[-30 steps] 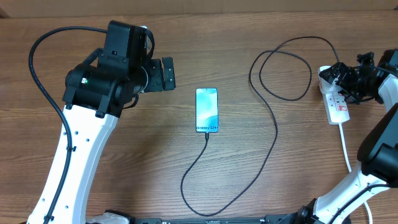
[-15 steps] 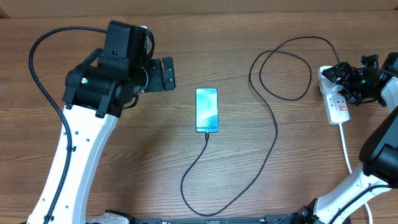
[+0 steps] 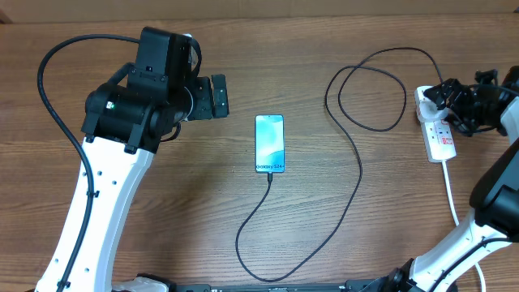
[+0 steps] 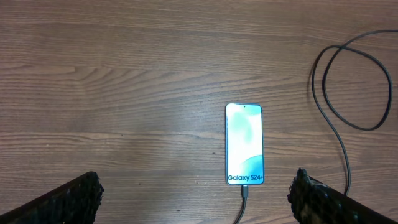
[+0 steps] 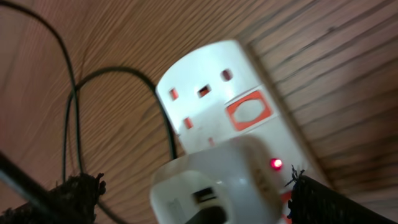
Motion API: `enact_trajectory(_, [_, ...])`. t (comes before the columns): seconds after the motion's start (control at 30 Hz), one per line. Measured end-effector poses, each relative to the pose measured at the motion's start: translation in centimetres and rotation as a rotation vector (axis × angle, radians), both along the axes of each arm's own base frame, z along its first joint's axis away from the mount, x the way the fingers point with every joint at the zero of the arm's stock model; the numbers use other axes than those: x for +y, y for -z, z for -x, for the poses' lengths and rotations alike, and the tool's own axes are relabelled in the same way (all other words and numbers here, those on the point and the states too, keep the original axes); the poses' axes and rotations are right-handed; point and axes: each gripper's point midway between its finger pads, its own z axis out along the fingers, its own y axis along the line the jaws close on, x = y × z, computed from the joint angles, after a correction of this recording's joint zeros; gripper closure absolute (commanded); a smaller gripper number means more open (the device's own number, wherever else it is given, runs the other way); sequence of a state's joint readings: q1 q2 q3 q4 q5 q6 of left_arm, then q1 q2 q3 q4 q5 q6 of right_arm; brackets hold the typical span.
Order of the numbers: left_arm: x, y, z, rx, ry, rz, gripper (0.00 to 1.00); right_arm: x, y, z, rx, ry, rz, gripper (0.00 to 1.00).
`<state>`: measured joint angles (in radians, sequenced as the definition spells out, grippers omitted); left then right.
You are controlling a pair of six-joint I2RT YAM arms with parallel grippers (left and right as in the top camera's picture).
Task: Plug charger to phone and switch on socket
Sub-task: 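Lift the right gripper up and away from the power strip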
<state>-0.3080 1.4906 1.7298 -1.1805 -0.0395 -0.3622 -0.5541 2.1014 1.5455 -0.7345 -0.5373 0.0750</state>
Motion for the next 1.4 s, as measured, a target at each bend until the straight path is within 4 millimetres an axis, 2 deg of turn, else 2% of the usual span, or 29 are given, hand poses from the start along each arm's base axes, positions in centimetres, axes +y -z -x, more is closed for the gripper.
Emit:
enact_trajectory(0.23, [0.0,0.0,0.0,0.0,0.0,0.0,0.0,-2.7,-2.4,-0.4,-0.003,0.044,0.051,0.0])
enact_trajectory(0.5, [0.0,0.0,0.0,0.001,0.0,0.0,0.0,-4.1,-5.0,1.1,0.055,0.087,0.026,0.0])
enact_trajectory(0.7, [0.0,0.0,0.0,0.001,0.0,0.0,0.0,-3.1,-5.7,3.3,0.142,0.095,-0.009,0.0])
enact_trajectory(0.77, [0.0,0.0,0.0,0.001,0.0,0.0,0.0,-2.6,-6.6,4.3,0.167,0.099,-0.01,0.0])
enact_trajectory(0.93, [0.0,0.0,0.0,0.001,0.0,0.0,0.0,-1.7,-10.1,6.8,0.189,0.11,0.028,0.0])
enact_trajectory(1.03, [0.0,0.0,0.0,0.001,0.0,0.0,0.0,-0.5,-12.4,9.1,0.219,0.115,0.036,0.0])
enact_trajectory(1.13, [0.0,0.0,0.0,0.001,0.0,0.0,0.0,0.9,-13.8,11.4,0.271,0.114,0.017,0.0])
enact_trajectory(1.27, [0.0,0.0,0.0,0.001,0.0,0.0,0.0,2.3,-14.1,13.5,0.347,0.107,-0.024,0.0])
enact_trajectory(1.4, [0.0,0.0,0.0,0.001,0.0,0.0,0.0,2.4,-14.1,13.7,0.356,0.107,-0.027,0.0])
